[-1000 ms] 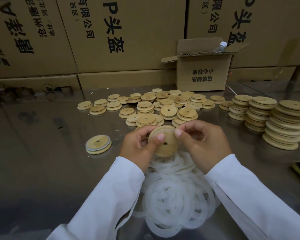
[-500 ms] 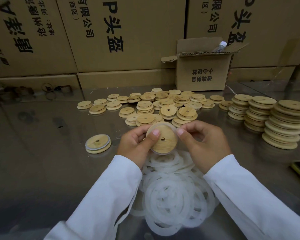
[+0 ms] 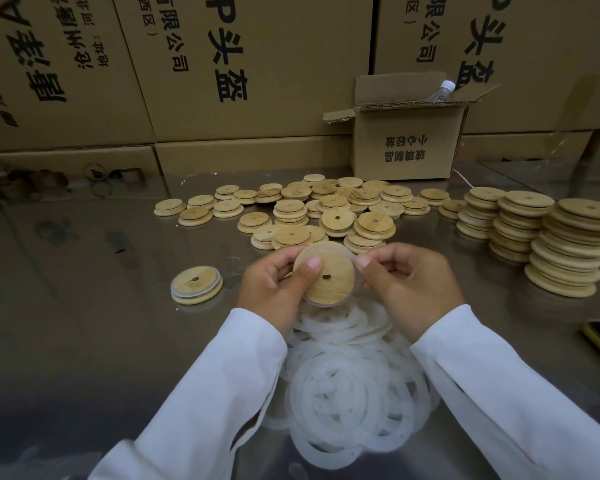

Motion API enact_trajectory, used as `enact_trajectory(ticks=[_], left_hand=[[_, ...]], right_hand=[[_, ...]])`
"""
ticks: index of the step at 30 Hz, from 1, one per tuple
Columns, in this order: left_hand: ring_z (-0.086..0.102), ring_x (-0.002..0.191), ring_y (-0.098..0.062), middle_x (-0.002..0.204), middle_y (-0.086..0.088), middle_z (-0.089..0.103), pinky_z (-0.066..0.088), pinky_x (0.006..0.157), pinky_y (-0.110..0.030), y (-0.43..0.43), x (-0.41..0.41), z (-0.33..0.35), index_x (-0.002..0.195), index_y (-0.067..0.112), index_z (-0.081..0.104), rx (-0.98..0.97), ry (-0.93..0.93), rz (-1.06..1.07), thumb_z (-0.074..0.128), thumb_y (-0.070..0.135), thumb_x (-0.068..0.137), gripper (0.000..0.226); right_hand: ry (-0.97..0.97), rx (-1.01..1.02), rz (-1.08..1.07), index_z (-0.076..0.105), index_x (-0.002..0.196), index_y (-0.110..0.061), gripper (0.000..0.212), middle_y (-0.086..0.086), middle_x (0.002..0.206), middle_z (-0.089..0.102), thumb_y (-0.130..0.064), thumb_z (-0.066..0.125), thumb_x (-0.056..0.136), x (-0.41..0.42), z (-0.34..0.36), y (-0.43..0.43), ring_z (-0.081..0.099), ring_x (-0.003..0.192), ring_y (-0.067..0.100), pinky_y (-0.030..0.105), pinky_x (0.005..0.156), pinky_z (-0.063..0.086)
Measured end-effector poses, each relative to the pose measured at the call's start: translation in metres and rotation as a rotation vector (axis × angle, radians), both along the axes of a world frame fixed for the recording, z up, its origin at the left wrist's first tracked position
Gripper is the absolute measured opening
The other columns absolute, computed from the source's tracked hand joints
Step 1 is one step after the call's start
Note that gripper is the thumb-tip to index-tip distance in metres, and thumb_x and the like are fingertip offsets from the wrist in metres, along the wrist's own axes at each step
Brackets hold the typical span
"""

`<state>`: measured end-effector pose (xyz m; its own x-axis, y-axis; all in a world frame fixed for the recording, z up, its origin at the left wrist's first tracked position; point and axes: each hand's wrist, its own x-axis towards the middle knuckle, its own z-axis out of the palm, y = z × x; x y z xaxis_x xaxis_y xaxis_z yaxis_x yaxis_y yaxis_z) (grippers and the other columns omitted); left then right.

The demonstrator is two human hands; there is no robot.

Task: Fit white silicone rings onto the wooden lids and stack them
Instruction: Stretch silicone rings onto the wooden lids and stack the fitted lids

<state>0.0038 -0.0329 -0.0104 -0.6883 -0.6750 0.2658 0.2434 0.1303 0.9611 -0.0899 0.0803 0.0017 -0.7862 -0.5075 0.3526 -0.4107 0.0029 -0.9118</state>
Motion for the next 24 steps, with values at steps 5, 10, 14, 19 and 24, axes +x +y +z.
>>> enact_trajectory(ticks=[5,10,14,19,24], left_hand=[[0.065,0.09,-0.029,0.091,-0.012,0.071,0.051,0.086,-0.047,-0.0008,0.0005,0.0003,0.09,0.014,0.069,-0.001,0.005,0.005,0.061,0.009,0.084,0.012],[0.065,0.087,-0.029,0.089,-0.015,0.07,0.049,0.091,-0.05,-0.0013,0.0001,0.0004,0.089,0.012,0.069,0.047,-0.017,-0.056,0.059,0.01,0.083,0.012],[0.065,0.088,-0.03,0.09,-0.016,0.07,0.049,0.091,-0.051,-0.0021,0.001,0.0005,0.089,0.013,0.07,0.063,-0.022,-0.079,0.059,0.013,0.08,0.013],[0.065,0.091,-0.034,0.092,-0.019,0.07,0.049,0.091,-0.052,-0.003,0.0015,-0.0001,0.09,0.012,0.07,0.025,-0.031,-0.058,0.06,0.011,0.083,0.012],[0.065,0.09,-0.037,0.091,-0.021,0.07,0.049,0.089,-0.054,-0.0046,0.0026,0.0,0.09,0.01,0.069,-0.01,-0.051,-0.037,0.06,0.008,0.084,0.011]], right_hand=[[0.005,0.003,0.009,0.063,0.069,-0.021,0.017,-0.002,0.07,0.064,-0.011,0.064,0.083,0.0021,-0.0002,-0.0007,0.063,0.074,0.022,0.029,0.072,0.051],[0.026,0.018,0.01,0.062,0.069,-0.022,0.018,-0.004,0.07,0.063,-0.011,0.064,0.084,0.0013,0.0011,0.0014,0.06,0.072,0.016,0.021,0.068,0.048],[0.038,0.025,0.013,0.062,0.069,-0.023,0.019,-0.006,0.07,0.063,-0.011,0.064,0.084,0.002,0.002,0.0021,0.059,0.07,0.012,0.017,0.066,0.047],[0.049,0.028,0.001,0.061,0.067,-0.024,0.021,-0.007,0.068,0.063,-0.011,0.064,0.083,0.0023,0.0003,0.0013,0.059,0.068,0.01,0.016,0.064,0.046],[0.052,0.043,0.003,0.061,0.067,-0.024,0.021,-0.007,0.067,0.063,-0.011,0.064,0.083,0.0033,-0.0015,-0.0004,0.06,0.067,0.011,0.018,0.064,0.048]])
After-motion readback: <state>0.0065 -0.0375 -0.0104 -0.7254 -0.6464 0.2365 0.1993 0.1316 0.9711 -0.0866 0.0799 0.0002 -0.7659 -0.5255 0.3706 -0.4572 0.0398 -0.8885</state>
